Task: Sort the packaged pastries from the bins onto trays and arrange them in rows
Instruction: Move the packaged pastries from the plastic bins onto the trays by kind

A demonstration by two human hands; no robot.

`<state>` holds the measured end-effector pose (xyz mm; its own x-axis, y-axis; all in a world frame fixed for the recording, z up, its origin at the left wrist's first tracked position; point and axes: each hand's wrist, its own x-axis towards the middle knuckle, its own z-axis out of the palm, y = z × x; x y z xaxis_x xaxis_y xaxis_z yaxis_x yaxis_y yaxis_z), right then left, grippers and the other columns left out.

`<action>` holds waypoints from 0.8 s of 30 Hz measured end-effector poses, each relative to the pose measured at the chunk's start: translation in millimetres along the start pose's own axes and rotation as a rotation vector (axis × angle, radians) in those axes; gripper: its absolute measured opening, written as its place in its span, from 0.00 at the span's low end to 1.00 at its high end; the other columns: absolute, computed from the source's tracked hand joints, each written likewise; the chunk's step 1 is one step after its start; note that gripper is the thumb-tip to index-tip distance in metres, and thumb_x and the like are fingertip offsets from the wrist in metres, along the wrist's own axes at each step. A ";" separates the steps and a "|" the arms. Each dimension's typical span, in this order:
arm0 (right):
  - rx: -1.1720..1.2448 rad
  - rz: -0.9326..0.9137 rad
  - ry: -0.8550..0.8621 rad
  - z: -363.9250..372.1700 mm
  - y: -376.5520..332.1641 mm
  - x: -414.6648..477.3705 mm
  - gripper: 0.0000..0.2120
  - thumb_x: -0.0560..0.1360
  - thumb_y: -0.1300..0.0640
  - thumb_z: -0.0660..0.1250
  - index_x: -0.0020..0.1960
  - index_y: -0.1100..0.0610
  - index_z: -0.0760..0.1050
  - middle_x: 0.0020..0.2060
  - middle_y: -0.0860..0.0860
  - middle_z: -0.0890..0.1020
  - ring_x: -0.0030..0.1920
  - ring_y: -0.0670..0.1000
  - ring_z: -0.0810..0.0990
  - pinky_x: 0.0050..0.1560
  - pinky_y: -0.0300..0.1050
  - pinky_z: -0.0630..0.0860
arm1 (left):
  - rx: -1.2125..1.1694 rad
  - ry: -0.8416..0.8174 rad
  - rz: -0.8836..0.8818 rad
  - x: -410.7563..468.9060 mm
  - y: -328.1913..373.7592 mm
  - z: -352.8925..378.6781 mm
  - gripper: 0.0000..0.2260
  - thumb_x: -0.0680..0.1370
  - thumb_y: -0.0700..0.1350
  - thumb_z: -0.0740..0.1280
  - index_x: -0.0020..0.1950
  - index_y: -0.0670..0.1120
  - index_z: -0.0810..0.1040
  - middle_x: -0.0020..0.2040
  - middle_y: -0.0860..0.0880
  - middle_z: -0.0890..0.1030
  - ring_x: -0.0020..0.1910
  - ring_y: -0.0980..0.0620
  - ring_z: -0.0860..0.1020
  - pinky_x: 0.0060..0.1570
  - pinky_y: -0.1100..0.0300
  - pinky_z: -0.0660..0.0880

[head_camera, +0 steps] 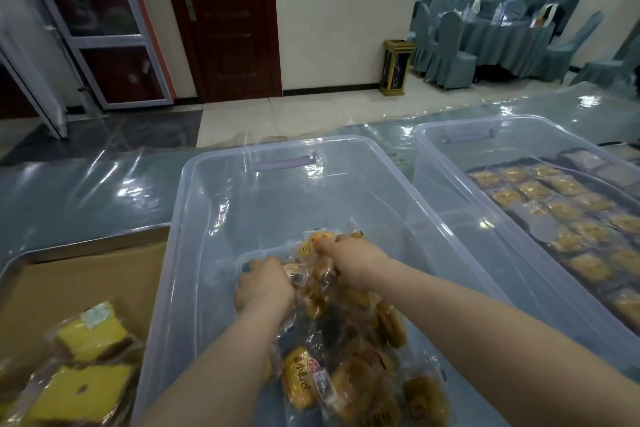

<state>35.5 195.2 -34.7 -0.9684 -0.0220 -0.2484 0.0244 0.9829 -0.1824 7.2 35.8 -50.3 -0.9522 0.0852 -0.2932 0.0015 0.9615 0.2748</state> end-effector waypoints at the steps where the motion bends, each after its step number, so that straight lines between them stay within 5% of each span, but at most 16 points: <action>1: 0.014 0.008 0.034 -5.0 1.2 0.2 0.22 0.74 0.65 0.59 0.65 0.48 0.65 0.55 0.55 0.74 0.50 0.60 0.76 0.42 0.47 0.69 | -0.012 0.026 0.004 -0.9 2.5 -7.0 0.15 0.76 0.42 0.62 0.63 0.46 0.72 0.61 0.42 0.71 0.60 0.39 0.72 0.57 0.45 0.74; 9: 0.205 0.043 0.247 -47.7 -3.5 -9.3 0.20 0.70 0.63 0.60 0.58 0.46 0.65 0.48 0.53 0.73 0.46 0.59 0.75 0.43 0.48 0.72 | -0.133 0.136 0.099 -7.2 12.0 -75.8 0.16 0.72 0.44 0.69 0.59 0.47 0.72 0.58 0.43 0.75 0.55 0.40 0.76 0.53 0.48 0.76; 14: 0.385 0.004 0.451 -90.5 -12.7 -33.5 0.23 0.69 0.65 0.68 0.59 0.48 0.68 0.46 0.50 0.77 0.40 0.50 0.76 0.37 0.44 0.72 | -0.347 0.227 0.280 -27.0 9.1 -124.8 0.12 0.70 0.48 0.73 0.50 0.50 0.75 0.46 0.50 0.79 0.36 0.53 0.76 0.29 0.61 0.67; 18: 0.557 -0.121 0.641 -121.9 -39.1 -70.2 0.22 0.70 0.63 0.71 0.57 0.44 0.68 0.40 0.38 0.75 0.38 0.32 0.75 0.32 0.26 0.68 | -0.610 0.297 0.385 -56.3 -14.8 -160.3 0.12 0.68 0.49 0.76 0.46 0.53 0.75 0.41 0.55 0.79 0.39 0.58 0.76 0.32 0.61 0.69; 24: 0.687 -0.284 0.754 -143.0 -106.0 -102.3 0.26 0.69 0.63 0.73 0.56 0.40 0.66 0.41 0.37 0.76 0.42 0.30 0.75 0.35 0.25 0.69 | -0.808 0.440 0.373 -109.0 -82.6 -199.5 0.14 0.67 0.49 0.77 0.45 0.54 0.73 0.41 0.55 0.80 0.38 0.58 0.78 0.32 0.64 0.72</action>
<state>96.5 119.4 146.0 -0.8583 0.1163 0.4999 -0.3201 0.6400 -0.6985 49.9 -105.0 141.7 -0.9618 0.0848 0.2602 0.2716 0.4118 0.8699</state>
